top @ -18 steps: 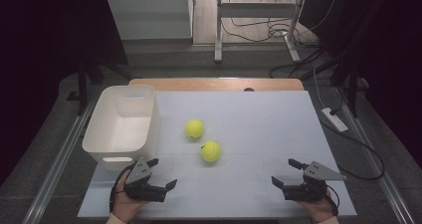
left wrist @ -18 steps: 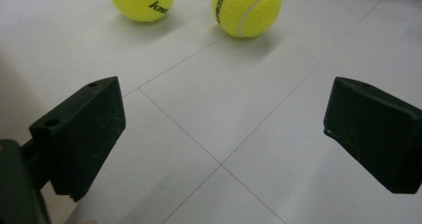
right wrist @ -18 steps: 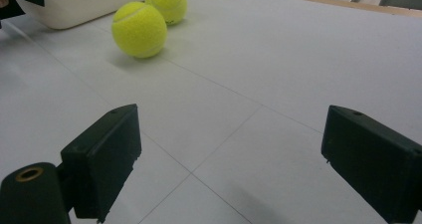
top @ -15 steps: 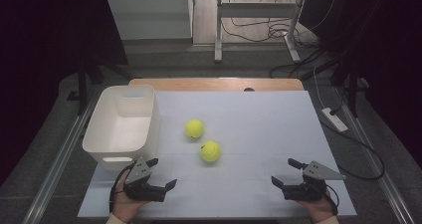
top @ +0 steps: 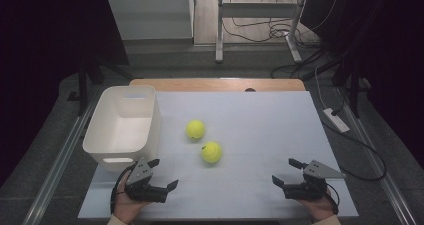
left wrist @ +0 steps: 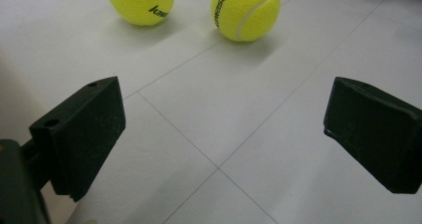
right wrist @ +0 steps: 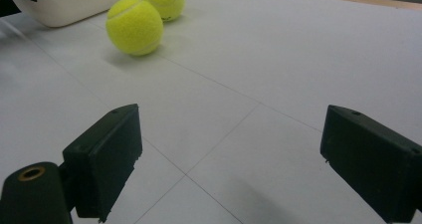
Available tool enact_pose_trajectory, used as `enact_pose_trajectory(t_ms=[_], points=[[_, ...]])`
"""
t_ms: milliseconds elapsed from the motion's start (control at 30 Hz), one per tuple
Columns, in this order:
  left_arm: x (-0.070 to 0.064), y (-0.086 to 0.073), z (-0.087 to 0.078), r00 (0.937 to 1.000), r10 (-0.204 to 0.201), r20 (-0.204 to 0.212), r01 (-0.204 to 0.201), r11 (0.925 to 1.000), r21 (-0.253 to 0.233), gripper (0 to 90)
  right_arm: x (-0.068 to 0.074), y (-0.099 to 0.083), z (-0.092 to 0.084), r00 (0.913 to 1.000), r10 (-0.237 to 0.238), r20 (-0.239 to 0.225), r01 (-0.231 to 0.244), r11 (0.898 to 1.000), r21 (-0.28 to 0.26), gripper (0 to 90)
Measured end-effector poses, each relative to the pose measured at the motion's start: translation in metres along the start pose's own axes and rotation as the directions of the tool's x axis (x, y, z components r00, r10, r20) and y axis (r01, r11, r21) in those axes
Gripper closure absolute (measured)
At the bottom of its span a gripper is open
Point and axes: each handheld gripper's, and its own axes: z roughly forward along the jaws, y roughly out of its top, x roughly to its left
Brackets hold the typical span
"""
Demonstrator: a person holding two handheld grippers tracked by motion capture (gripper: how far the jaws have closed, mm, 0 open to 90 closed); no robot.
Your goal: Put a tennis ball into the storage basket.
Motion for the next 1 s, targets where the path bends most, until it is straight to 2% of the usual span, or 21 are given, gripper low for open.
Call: enact_pose_trajectory(t_ms=[300,600,1000], points=[[-0.001,0.002,-0.001,1.0,-0.002,0.002,0.002,1.0,-0.006,3.7,0.002,0.0,0.0,1.0,-0.006,0.005,0.006,1.0,0.007,9.6],[-0.001,0.005,0.002,1.0,-0.002,0.002,0.002,1.0,-0.005,3.7,0.0,-0.001,0.0,0.9999,0.008,0.009,-0.008,1.0,0.009,9.8],[-0.006,0.013,0.001,1.0,0.001,0.0,-0.001,1.0,-0.002,3.8,0.0,-0.001,-0.001,1.0,0.002,0.004,-0.002,1.0,0.007,9.8]])
